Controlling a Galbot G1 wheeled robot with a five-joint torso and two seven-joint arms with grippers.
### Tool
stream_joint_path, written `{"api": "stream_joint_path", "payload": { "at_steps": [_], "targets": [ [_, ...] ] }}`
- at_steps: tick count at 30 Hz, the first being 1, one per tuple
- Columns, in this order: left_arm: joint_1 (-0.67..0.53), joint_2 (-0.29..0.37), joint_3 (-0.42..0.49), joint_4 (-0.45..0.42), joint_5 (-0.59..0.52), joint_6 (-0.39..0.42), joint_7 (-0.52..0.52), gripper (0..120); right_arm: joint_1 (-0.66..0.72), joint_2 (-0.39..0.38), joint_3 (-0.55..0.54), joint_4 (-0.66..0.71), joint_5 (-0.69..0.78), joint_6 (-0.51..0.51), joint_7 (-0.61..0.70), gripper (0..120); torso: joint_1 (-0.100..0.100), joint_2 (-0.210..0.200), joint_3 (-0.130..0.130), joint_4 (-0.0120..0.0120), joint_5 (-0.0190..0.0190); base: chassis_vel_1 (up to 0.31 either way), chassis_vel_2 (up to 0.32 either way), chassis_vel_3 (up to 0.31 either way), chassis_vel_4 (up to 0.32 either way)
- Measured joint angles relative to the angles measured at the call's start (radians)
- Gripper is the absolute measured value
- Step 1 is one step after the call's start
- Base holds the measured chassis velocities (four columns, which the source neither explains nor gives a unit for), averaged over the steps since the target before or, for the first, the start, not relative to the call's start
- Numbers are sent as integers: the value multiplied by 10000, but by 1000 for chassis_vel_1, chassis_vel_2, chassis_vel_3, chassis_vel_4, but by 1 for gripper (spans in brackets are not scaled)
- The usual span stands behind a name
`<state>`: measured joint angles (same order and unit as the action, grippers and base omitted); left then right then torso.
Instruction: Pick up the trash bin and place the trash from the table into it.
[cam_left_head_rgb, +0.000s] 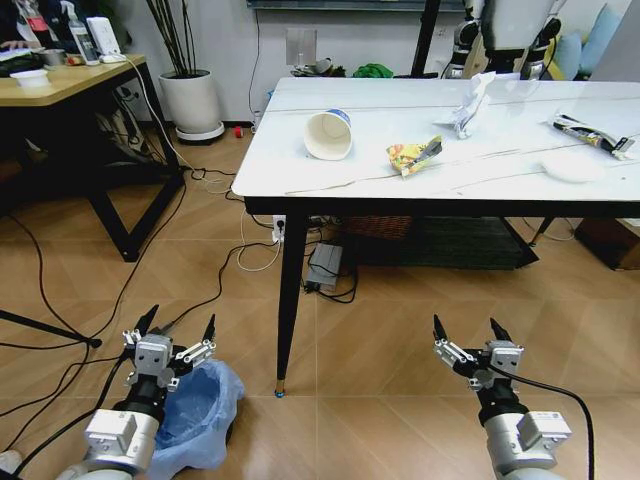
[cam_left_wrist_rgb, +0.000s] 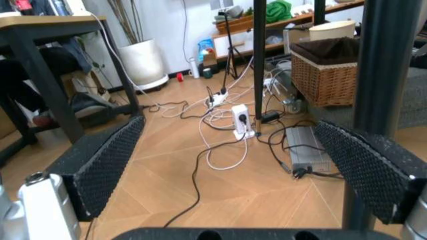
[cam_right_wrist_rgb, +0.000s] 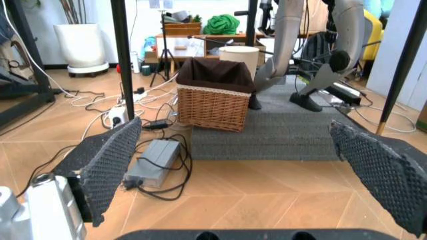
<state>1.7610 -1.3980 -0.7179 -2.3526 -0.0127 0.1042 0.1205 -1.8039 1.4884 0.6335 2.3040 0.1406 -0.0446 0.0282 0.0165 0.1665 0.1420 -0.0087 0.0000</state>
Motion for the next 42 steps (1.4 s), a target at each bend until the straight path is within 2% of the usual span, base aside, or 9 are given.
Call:
{"api": "stream_joint_path", "payload": {
  "at_steps": [16, 28, 35, 38, 42],
  "targets": [
    [-18, 24, -40, 120, 6, 12, -134, 100, -138, 10, 30, -108, -1, 279, -7, 100, -131, -617, -486, 0, 0, 0, 0, 0, 0],
    [-190, 322, -601, 500, -266, 514, -509, 100, -169, -90, 155, -172, 276, 321, 1, 100, -139, -685, -546, -1, 0, 0, 0, 0, 0],
    [182, 180, -1130, 1354, -46, 956, -615, 100, -132, -336, 356, -583, 609, 279, 76, 100, -132, -649, -523, 1, 1, 0, 0, 0, 0],
    [124, 277, -1831, 2109, -355, 1182, -182, 100, -63, -396, 365, -815, 752, 228, 101, 100, -127, -632, -510, 0, 0, 0, 0, 0, 0],
    [-80, 393, -2223, 2626, -916, 1638, -108, 100, 22, -462, 359, -1002, 899, 186, 131, 100, -124, -622, -502, 1, -1, 0, 0, 0, 0]
  ]
}}
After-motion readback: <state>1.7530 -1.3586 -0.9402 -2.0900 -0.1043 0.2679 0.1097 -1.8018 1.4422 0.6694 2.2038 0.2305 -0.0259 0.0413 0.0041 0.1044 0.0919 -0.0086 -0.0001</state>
